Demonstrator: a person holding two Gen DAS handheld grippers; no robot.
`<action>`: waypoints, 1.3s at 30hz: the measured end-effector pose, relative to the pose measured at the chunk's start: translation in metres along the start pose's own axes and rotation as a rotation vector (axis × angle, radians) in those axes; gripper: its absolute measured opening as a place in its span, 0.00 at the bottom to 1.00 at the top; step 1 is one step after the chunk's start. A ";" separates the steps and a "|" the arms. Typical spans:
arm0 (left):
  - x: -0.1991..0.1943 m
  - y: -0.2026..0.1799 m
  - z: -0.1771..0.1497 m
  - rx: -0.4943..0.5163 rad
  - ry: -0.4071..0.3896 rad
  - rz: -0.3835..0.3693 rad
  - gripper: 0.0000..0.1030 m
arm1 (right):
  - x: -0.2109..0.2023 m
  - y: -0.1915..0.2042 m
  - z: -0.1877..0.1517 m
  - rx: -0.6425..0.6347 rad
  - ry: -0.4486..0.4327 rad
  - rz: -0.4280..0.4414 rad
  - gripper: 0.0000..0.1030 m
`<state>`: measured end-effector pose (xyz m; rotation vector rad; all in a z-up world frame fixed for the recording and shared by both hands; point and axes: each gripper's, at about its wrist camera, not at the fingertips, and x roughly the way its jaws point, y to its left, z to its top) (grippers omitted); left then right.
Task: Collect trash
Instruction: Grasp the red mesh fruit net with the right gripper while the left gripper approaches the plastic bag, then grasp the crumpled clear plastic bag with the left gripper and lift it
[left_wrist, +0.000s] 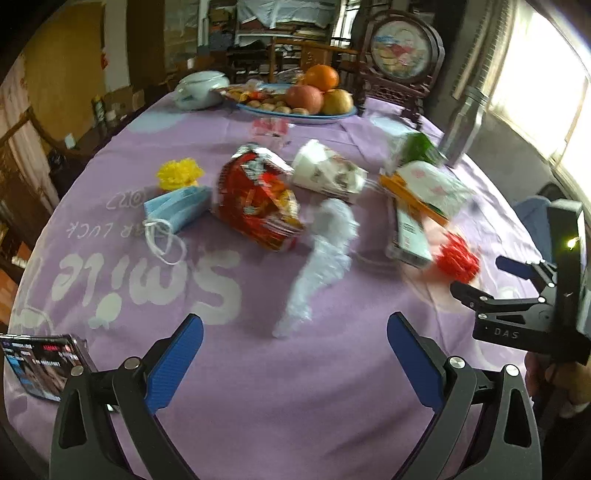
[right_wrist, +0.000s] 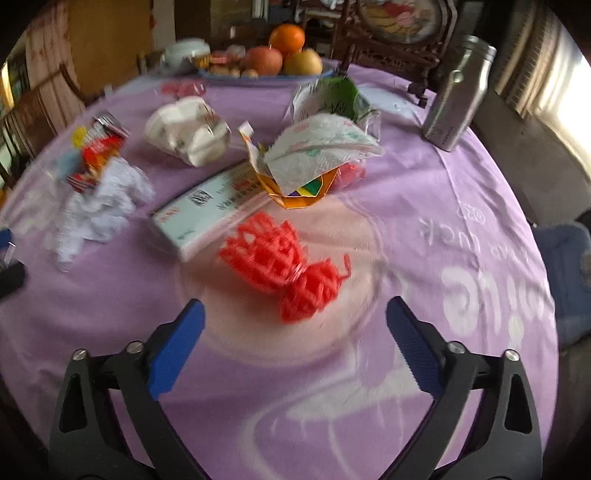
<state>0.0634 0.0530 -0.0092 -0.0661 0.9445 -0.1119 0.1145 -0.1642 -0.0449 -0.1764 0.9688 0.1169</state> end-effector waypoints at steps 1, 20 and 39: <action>0.003 0.005 0.005 -0.010 0.004 0.017 0.95 | 0.007 0.001 0.005 -0.018 0.014 0.003 0.81; 0.049 -0.013 0.036 -0.013 0.135 0.020 0.95 | -0.041 -0.042 -0.018 0.127 -0.113 0.110 0.41; 0.082 -0.052 0.046 0.074 0.198 0.079 0.14 | -0.072 -0.065 -0.070 0.267 -0.142 0.165 0.43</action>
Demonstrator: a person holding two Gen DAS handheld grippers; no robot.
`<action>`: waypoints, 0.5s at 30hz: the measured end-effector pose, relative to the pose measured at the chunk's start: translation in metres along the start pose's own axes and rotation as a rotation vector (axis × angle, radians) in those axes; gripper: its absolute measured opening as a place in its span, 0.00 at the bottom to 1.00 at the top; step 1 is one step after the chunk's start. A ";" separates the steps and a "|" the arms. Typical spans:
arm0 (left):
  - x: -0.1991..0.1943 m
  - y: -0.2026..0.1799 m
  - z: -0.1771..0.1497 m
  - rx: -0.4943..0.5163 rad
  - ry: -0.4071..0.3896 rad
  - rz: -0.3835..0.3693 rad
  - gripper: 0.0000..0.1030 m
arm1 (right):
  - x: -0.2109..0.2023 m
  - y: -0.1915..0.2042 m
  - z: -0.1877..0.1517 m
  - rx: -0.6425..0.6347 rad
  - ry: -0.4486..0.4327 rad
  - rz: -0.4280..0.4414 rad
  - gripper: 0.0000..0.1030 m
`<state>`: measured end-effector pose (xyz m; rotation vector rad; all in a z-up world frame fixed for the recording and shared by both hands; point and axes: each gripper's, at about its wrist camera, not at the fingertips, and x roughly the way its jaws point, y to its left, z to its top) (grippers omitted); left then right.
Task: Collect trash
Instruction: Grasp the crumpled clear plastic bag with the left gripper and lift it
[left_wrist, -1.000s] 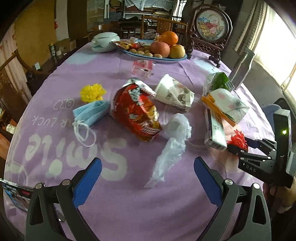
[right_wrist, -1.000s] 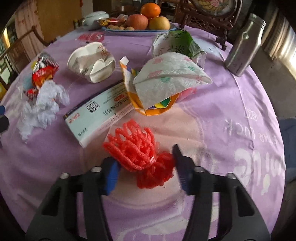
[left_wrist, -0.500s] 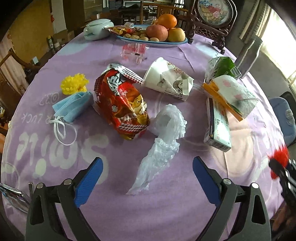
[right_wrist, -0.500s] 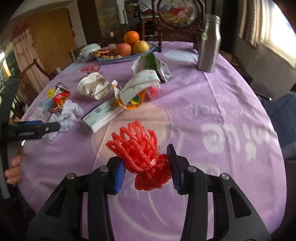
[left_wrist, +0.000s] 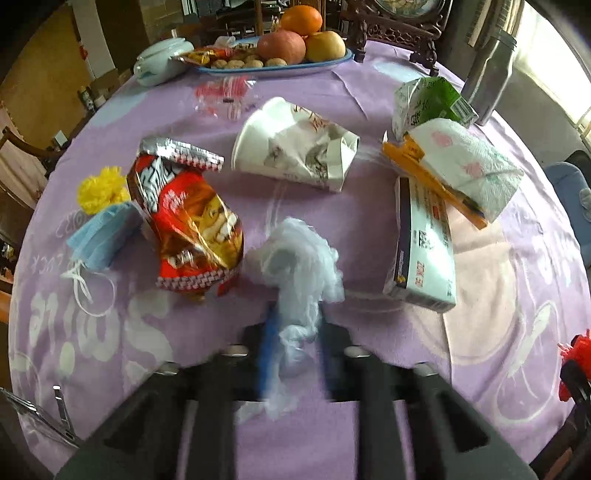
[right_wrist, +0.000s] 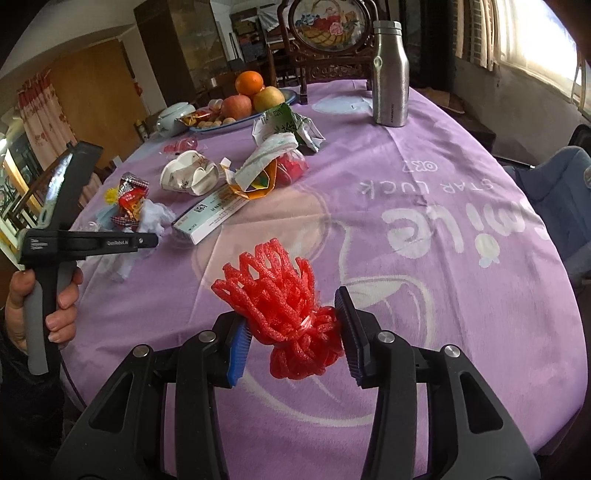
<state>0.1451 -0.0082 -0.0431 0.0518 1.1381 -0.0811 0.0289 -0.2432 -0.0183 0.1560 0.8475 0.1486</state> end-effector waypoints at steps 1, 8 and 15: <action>-0.003 0.000 -0.002 0.001 -0.012 0.003 0.09 | -0.001 0.000 -0.001 0.002 -0.002 0.002 0.43; -0.051 0.020 -0.026 -0.006 -0.114 -0.154 0.08 | -0.011 -0.002 -0.007 0.046 -0.027 0.010 0.43; -0.083 0.002 -0.046 0.069 -0.168 -0.268 0.08 | -0.030 -0.006 -0.021 0.079 -0.063 0.007 0.43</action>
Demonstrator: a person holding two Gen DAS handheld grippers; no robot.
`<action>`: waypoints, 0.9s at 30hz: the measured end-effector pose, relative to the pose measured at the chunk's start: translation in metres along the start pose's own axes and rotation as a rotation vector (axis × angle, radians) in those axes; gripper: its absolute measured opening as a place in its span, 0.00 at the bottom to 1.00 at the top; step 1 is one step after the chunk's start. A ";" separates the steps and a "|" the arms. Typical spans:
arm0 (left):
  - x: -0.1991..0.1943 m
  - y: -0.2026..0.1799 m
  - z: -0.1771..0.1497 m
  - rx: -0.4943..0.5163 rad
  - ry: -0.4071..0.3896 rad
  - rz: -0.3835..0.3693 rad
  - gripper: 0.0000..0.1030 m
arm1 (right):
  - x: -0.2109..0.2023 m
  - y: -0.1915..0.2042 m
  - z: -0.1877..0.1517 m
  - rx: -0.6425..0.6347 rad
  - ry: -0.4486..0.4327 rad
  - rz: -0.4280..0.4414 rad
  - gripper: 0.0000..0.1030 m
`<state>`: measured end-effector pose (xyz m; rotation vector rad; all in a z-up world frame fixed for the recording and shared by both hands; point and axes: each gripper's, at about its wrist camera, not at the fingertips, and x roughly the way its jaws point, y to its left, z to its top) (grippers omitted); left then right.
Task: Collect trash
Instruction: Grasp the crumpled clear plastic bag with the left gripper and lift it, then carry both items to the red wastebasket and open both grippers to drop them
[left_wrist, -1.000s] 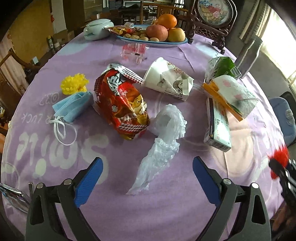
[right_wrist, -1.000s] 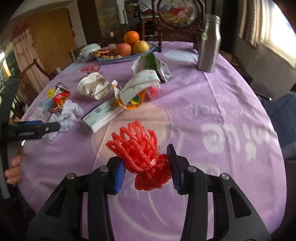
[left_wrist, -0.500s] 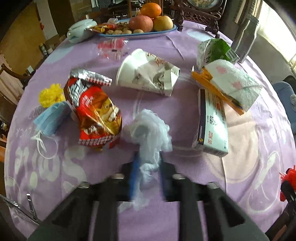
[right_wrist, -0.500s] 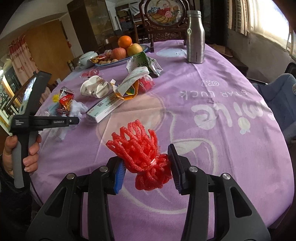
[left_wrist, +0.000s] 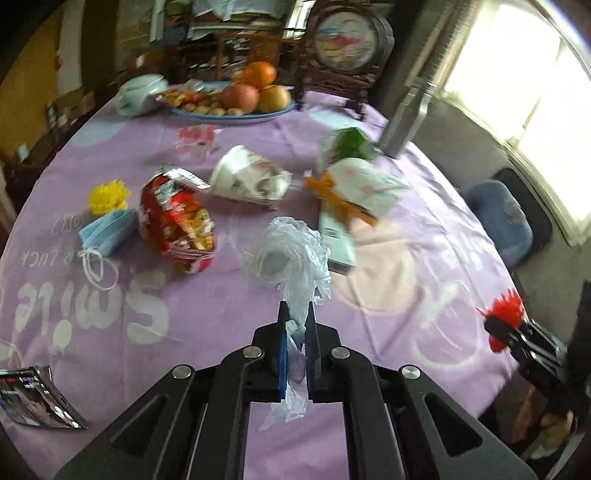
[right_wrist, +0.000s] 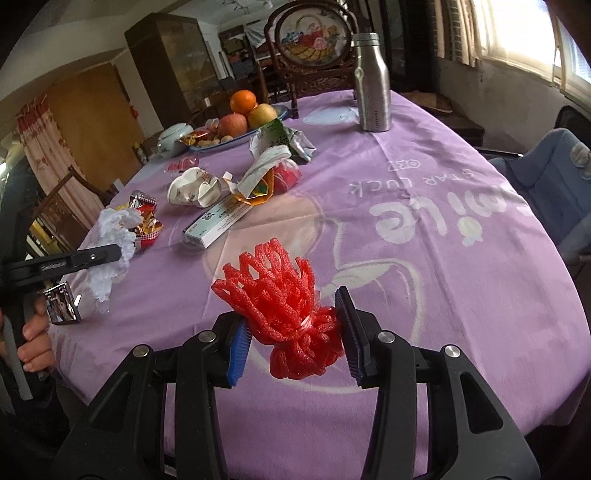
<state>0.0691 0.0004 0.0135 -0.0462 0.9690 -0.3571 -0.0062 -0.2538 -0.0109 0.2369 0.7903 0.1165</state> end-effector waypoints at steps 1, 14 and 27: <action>-0.003 -0.005 -0.004 0.019 0.003 -0.008 0.08 | -0.002 -0.001 -0.002 0.004 -0.002 -0.001 0.43; -0.002 -0.147 -0.057 0.406 0.047 -0.198 0.08 | -0.091 -0.059 -0.058 0.085 -0.110 -0.172 0.43; 0.025 -0.341 -0.160 0.911 0.154 -0.433 0.08 | -0.150 -0.182 -0.181 0.459 -0.025 -0.401 0.43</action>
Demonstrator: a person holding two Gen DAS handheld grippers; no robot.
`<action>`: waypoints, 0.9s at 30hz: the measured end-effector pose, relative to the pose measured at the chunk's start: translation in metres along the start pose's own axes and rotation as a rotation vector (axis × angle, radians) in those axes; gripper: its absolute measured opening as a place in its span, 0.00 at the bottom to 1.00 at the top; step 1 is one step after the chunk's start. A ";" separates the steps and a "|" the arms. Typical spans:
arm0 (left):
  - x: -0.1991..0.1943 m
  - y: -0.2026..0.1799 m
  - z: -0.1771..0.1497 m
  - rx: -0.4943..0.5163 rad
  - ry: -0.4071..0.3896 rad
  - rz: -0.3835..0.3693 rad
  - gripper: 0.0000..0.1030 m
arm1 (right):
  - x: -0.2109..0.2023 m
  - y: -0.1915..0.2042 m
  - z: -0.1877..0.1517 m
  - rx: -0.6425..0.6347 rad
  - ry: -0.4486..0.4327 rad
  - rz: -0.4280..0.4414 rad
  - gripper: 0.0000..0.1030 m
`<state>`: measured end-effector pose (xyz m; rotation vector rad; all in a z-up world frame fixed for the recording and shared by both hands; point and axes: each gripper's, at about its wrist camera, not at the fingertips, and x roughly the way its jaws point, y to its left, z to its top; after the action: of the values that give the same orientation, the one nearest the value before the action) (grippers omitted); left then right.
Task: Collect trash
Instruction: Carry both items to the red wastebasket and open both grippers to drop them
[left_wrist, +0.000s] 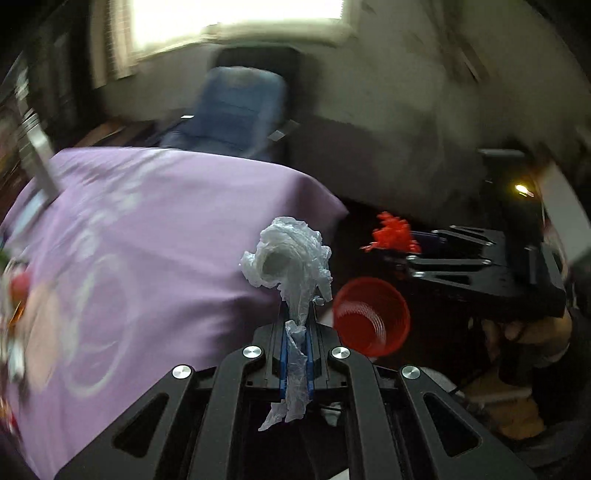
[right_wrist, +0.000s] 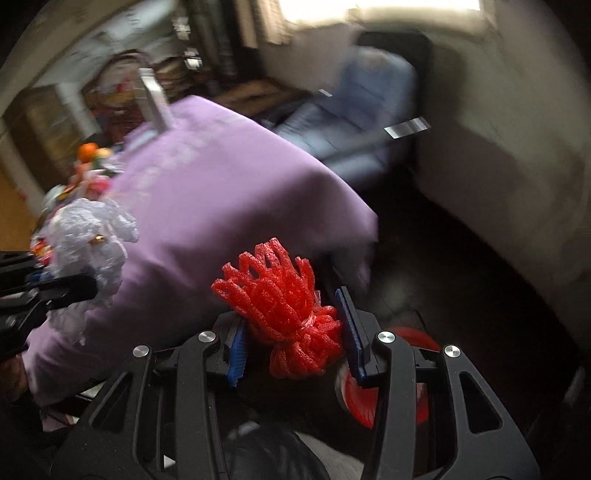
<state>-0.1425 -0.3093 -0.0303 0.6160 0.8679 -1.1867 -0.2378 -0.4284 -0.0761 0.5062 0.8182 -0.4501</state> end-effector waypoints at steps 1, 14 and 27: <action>0.015 -0.016 0.004 0.052 0.022 -0.009 0.08 | 0.007 -0.012 -0.007 0.038 0.022 -0.013 0.43; 0.175 -0.099 0.010 0.246 0.301 -0.133 0.08 | 0.093 -0.151 -0.105 0.401 0.275 -0.149 0.43; 0.325 -0.124 -0.005 0.275 0.569 -0.208 0.08 | 0.181 -0.200 -0.173 0.534 0.446 -0.130 0.43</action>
<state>-0.2211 -0.5122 -0.3018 1.1432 1.2796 -1.3536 -0.3385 -0.5182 -0.3668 1.0775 1.1676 -0.6945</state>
